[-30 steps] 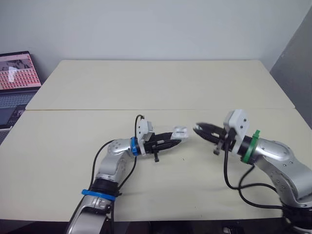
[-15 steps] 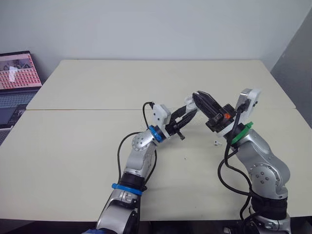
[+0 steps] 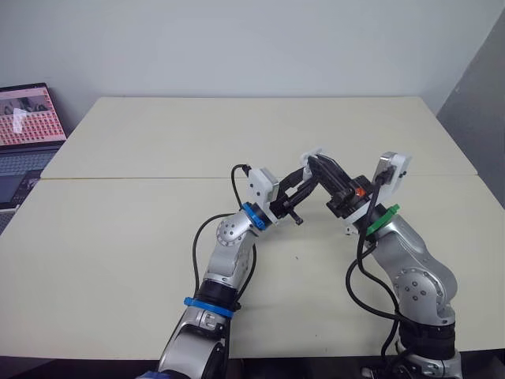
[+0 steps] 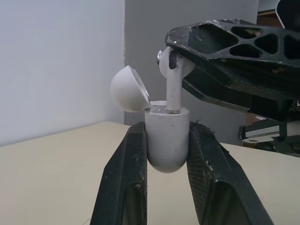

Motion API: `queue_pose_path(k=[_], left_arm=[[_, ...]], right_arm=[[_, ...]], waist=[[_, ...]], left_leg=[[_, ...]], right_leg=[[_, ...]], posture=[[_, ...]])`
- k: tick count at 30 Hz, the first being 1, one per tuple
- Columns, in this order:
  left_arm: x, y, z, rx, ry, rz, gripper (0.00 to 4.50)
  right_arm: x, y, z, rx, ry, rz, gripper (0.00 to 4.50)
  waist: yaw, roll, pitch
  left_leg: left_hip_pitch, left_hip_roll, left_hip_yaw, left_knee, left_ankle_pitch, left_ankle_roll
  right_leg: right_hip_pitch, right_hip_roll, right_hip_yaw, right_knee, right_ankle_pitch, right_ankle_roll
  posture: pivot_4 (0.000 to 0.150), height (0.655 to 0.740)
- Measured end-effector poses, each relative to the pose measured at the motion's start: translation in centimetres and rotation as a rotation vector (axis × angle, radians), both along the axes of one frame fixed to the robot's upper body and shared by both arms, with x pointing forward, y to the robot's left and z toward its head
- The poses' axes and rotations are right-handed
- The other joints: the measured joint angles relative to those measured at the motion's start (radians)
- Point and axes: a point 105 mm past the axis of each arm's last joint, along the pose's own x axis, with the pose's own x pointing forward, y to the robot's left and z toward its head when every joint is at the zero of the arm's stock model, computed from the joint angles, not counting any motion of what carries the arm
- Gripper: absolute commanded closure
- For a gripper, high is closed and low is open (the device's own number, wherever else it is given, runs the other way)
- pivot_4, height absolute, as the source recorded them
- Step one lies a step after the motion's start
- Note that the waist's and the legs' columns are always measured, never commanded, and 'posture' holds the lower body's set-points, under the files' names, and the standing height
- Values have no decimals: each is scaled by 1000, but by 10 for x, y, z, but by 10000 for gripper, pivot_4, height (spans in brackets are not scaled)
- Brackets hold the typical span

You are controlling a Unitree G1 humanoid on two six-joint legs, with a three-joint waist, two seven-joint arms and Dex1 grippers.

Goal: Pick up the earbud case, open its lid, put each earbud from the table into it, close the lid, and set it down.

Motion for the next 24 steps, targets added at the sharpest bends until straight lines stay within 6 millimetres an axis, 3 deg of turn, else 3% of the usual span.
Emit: queue_pose_path(k=[8, 17, 20, 22, 24], left_arm=[[-2, 1, 0, -17, 10, -14, 37252], [0, 3, -8, -19, 53, -6, 37252], [1, 8, -8, -4, 47, 4, 37252], [3, 13, -10, 14, 47, 16, 37252], [6, 20, -13, 41, 52, 26, 37252]], right_arm=[[1, -1, -5, -5, 16, -12, 41287], [-3, 4, -8, -18, 27, 38, 10726], [-2, -11, -7, -79, 14, 15, 391], [-2, -26, -9, -150, 5, -12, 131], [-5, -42, -27, -307, 42, -24, 131]], waist=[[0, 0, 0], [0, 0, 0], [1, 0, 0], [1, 0, 0], [1, 0, 0]], left_leg=[[0, 0, 0, 0, 0, 0], [0, 0, 0, 0, 0, 0], [0, -1, 0, 0, 0, 0], [0, -1, 0, 0, 0, 0], [0, -1, 0, 0, 0, 0]], right_leg=[[0, 0, 0, 0, 0, 0], [0, 0, 0, 0, 0, 0], [0, 0, 0, -1, 0, 0], [0, 0, 0, -1, 0, 0], [1, 1, 0, -2, 0, 0]], posture=[[1500, 7400], [1500, 7400], [1500, 7400], [1500, 7400], [1500, 7400]])
